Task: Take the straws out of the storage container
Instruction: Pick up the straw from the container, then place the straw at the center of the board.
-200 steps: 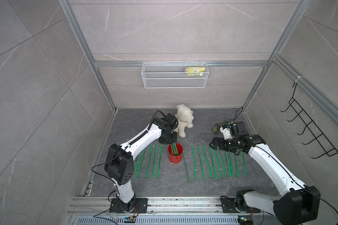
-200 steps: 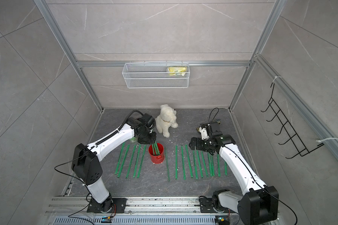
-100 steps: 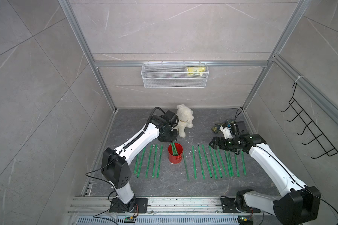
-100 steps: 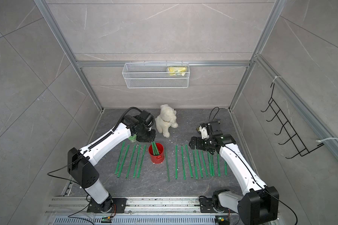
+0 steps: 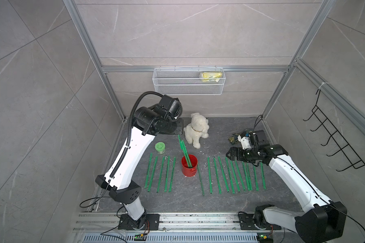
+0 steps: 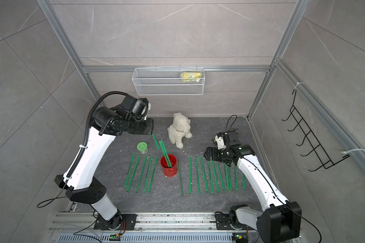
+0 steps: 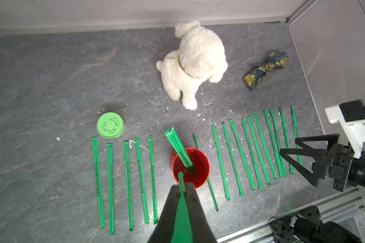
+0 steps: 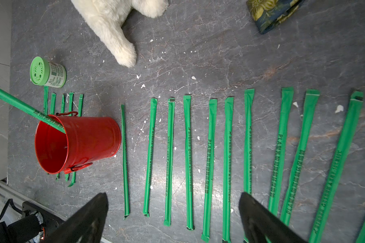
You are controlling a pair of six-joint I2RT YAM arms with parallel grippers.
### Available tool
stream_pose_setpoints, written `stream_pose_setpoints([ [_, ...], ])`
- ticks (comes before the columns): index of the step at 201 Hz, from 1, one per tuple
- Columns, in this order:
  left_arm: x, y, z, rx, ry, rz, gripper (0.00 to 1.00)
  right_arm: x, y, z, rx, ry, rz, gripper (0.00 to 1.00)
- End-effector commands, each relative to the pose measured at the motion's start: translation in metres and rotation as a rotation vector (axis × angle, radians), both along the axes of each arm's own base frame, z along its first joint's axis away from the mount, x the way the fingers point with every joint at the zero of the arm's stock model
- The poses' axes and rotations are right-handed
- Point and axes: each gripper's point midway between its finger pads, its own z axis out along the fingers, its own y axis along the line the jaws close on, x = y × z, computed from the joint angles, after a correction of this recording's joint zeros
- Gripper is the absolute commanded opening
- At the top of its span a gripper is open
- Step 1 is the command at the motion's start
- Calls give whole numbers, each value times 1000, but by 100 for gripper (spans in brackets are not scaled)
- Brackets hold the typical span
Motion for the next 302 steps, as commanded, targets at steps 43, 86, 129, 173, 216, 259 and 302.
stream_pose_setpoints([
  [43,-5,137,-56,253,222,312,10,2,4,6,1,-9,23,100],
  [86,0,194,-117,404,461,433,10,-1,-1,0,-23,2,13,100],
  [129,6,200,-191,440,696,384,10,-6,-5,-17,-44,31,4,100],
  [173,9,207,-235,521,839,361,10,-8,-7,-27,-60,46,7,100],
  [216,13,206,-265,519,909,343,10,-6,-5,-30,-56,50,11,100],
  [259,10,202,-292,503,962,319,10,-7,-6,-30,-58,48,9,100],
  [302,7,200,-312,490,999,311,10,-8,-6,-31,-59,52,9,100],
])
